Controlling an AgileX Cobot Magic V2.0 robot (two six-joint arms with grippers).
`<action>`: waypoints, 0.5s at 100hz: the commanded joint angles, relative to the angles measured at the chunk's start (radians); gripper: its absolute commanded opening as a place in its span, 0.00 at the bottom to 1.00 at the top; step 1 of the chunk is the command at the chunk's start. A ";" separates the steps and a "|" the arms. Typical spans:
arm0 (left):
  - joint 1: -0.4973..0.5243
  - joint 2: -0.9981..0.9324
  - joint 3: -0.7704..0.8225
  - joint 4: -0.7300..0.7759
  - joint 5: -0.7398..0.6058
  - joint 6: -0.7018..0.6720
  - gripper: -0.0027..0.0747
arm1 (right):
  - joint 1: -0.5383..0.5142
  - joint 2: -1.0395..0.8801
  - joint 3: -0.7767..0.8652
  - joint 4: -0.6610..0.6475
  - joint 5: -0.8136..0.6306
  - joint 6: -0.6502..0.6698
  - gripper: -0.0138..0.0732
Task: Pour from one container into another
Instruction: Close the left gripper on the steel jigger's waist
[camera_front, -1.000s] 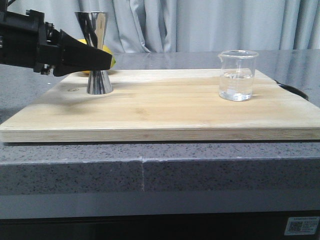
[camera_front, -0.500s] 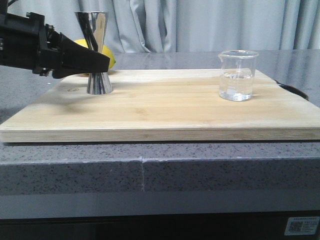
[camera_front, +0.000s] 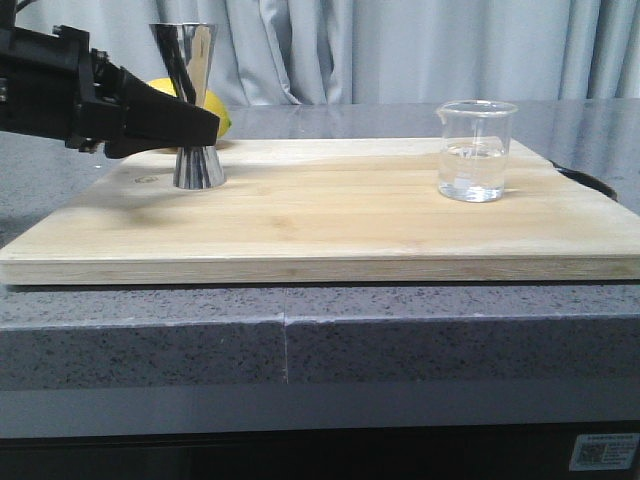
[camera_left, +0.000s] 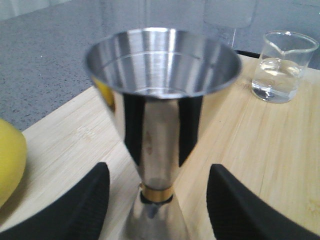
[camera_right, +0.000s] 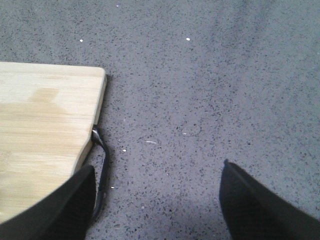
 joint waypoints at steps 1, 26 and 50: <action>-0.010 -0.038 -0.031 -0.079 0.035 0.004 0.54 | -0.001 -0.015 -0.034 -0.011 -0.078 -0.006 0.70; -0.014 -0.033 -0.061 -0.079 0.029 0.001 0.54 | -0.001 -0.015 -0.034 -0.011 -0.078 -0.006 0.70; -0.041 0.031 -0.082 -0.079 0.041 -0.009 0.54 | -0.001 -0.015 -0.034 -0.011 -0.078 -0.006 0.70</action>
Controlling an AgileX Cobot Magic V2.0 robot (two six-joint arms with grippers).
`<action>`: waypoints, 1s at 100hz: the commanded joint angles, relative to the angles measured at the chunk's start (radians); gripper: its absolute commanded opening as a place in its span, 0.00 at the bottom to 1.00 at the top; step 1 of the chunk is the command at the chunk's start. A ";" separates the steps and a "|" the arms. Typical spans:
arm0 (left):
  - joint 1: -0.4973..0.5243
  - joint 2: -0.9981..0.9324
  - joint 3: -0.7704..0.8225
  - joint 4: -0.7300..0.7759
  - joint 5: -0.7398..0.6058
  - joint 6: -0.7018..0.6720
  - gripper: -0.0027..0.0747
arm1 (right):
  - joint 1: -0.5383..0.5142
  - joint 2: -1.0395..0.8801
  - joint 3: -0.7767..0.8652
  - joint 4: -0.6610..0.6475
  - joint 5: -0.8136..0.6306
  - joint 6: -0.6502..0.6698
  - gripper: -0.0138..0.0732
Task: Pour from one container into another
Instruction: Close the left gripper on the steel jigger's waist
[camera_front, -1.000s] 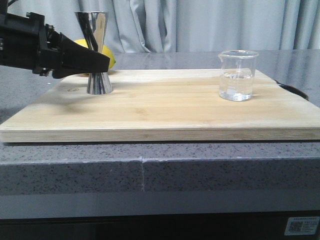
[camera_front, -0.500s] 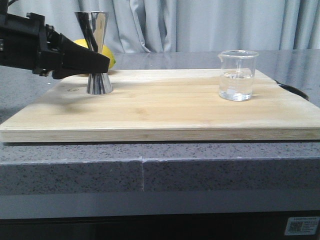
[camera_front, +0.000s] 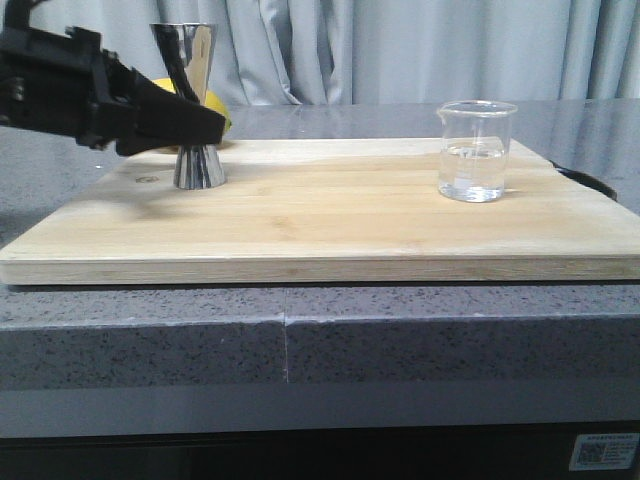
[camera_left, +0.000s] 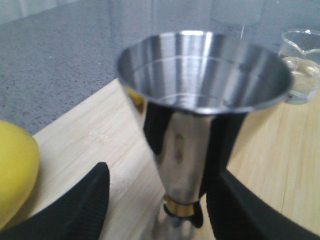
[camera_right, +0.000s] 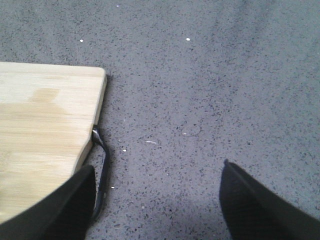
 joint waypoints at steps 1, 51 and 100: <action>-0.022 -0.010 -0.029 -0.077 0.065 -0.009 0.54 | -0.001 -0.015 -0.034 -0.011 -0.078 -0.006 0.70; -0.050 0.014 -0.055 -0.077 0.087 -0.009 0.54 | -0.001 -0.015 -0.034 -0.011 -0.078 -0.006 0.70; -0.050 0.014 -0.058 -0.077 0.092 -0.009 0.54 | -0.001 -0.015 -0.034 -0.011 -0.078 -0.006 0.70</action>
